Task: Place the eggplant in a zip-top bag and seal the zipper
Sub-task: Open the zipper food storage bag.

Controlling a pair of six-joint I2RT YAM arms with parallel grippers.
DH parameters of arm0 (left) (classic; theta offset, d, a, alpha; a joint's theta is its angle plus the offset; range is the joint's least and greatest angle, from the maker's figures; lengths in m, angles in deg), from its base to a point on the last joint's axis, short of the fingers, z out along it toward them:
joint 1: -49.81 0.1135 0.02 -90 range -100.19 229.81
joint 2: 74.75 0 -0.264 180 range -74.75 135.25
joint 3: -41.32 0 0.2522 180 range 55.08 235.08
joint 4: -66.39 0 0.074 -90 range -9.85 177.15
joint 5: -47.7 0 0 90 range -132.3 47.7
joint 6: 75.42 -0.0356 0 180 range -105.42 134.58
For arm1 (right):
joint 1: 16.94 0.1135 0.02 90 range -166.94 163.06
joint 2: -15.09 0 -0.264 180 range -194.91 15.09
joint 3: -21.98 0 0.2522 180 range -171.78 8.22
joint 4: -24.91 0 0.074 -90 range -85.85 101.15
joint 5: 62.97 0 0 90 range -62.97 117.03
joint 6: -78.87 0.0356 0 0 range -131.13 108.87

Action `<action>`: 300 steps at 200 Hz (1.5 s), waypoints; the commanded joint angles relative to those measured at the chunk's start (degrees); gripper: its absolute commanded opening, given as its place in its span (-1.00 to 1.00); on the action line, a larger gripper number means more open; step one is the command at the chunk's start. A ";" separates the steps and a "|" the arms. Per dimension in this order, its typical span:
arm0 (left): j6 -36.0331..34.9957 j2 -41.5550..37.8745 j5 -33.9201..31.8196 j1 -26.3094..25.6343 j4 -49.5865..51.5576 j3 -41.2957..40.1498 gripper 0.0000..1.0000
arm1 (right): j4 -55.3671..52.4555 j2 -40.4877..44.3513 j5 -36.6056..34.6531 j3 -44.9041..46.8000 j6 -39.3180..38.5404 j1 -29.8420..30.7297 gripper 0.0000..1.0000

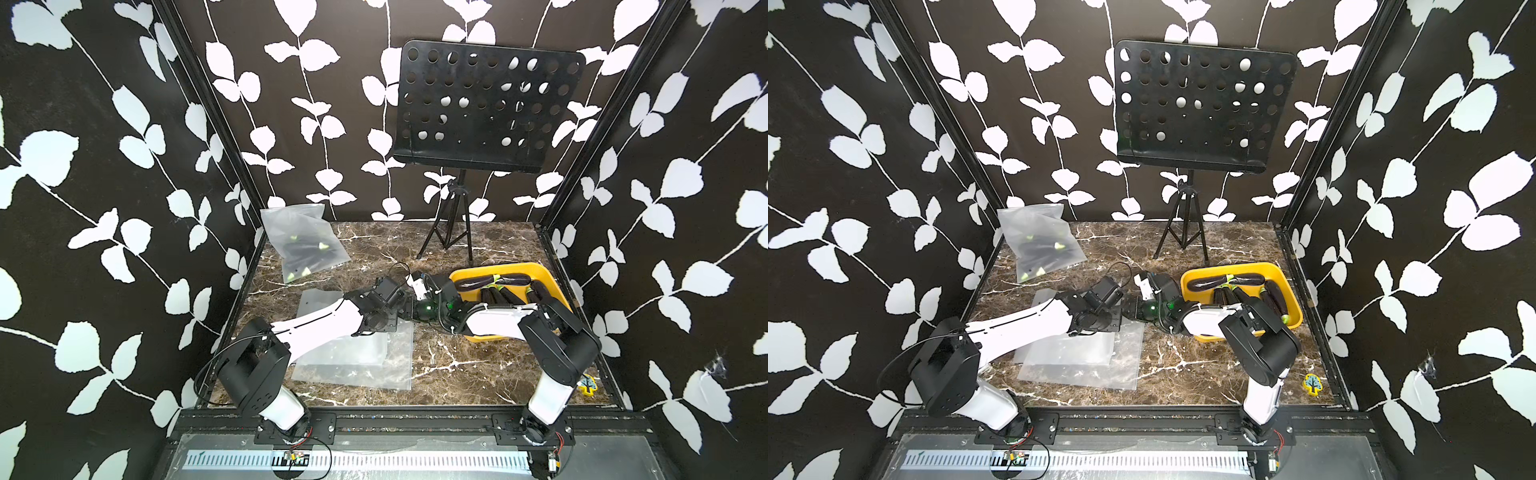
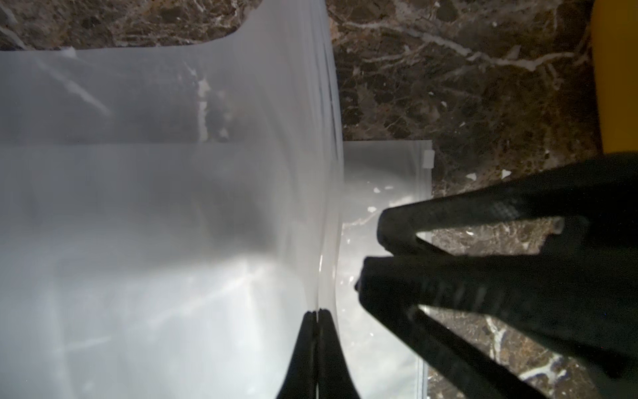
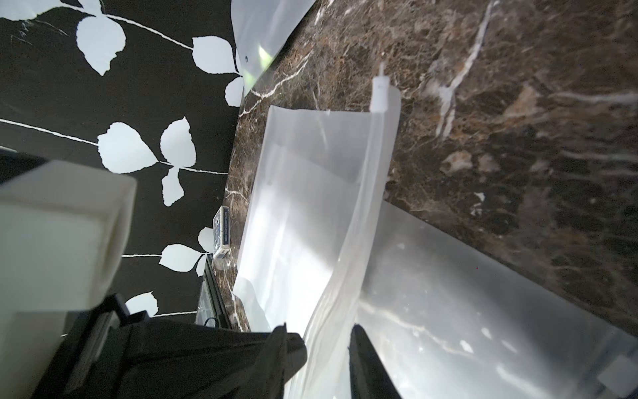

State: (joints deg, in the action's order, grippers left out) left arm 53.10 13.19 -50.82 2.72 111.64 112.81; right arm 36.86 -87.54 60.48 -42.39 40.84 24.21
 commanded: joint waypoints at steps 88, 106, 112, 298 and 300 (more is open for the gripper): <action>0.32 -2.94 0.08 0.66 -1.26 -1.13 -1.00 | 4.32 -5.04 0.34 -1.60 2.98 1.12 -0.58; 0.32 -3.19 -0.31 0.67 -1.13 -1.05 -1.00 | 5.75 -5.98 0.78 -1.68 4.34 1.30 -0.62; 0.33 -3.37 -0.44 0.67 -1.14 -1.05 -1.00 | 5.59 -6.00 0.74 -1.76 4.45 1.44 -0.63; -1.04 -0.89 -4.39 0.76 1.74 -0.90 -0.32 | 0.48 -2.28 1.79 -2.69 1.65 2.81 -1.00; -1.07 -0.85 -4.29 0.79 1.52 -1.01 -0.32 | 0.48 -2.26 1.73 -2.71 1.65 2.80 -1.00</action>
State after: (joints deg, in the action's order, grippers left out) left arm 52.29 11.73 -54.99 3.11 113.19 112.09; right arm 36.99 -91.67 61.12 -44.36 42.87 26.30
